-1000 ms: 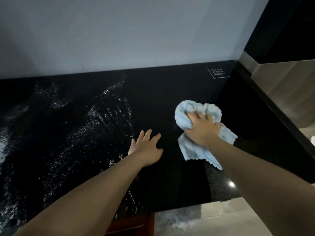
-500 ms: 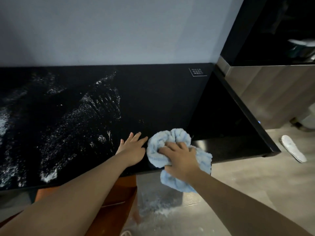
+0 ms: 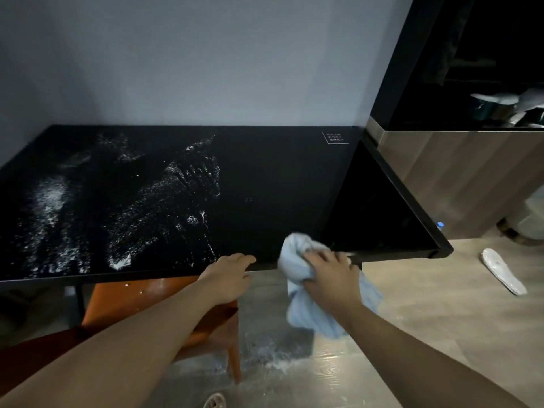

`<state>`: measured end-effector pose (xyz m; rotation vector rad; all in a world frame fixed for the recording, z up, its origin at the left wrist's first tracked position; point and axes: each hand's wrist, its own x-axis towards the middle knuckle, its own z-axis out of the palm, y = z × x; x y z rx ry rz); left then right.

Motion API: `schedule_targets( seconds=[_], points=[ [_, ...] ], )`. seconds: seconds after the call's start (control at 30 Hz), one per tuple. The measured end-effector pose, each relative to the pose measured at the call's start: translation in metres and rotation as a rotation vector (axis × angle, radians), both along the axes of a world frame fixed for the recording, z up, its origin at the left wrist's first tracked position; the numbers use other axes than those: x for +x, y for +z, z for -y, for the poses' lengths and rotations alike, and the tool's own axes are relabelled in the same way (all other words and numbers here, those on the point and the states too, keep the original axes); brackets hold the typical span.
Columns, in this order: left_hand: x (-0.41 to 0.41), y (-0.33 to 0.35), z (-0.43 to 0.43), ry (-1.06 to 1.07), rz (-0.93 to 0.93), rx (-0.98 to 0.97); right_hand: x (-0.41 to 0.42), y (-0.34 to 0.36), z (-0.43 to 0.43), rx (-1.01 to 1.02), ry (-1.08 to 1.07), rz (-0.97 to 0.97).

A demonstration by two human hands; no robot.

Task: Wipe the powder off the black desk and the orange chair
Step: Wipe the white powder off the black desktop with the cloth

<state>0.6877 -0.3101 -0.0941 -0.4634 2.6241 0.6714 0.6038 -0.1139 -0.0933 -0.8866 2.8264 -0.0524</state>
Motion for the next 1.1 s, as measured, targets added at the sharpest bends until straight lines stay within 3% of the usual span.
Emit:
schedule_targets(
  seconds=[0.13, 0.23, 0.33, 0.53, 0.77, 0.93, 1.1],
  points=[
    [0.021, 0.006, 0.003, 0.032, -0.044, -0.014, 0.000, 0.014, 0.019, -0.018, -0.045, 0.212],
    [0.033, 0.014, 0.016, 0.084, -0.075, 0.004, 0.005, 0.026, 0.033, -0.248, -0.109, 0.105],
    [0.042, 0.020, 0.033, 0.189, -0.173, 0.036, 0.018, 0.041, 0.059, -0.386, -0.084, 0.132],
    [0.054, 0.029, 0.079, 0.188, -0.263, 0.002, 0.052, 0.053, 0.121, -0.256, 0.137, -0.007],
    [0.114, 0.035, 0.183, 0.168, -0.211, -0.082, 0.084, 0.067, 0.219, -0.235, 0.086, -0.118],
    [0.148, 0.035, 0.245, 0.271, -0.237, -0.020, 0.114, 0.078, 0.289, -0.341, 0.053, -0.088],
    [0.153, 0.046, 0.270, 0.520, -0.471, 0.243, 0.135, 0.080, 0.325, -0.427, 0.023, -0.037]
  ],
)
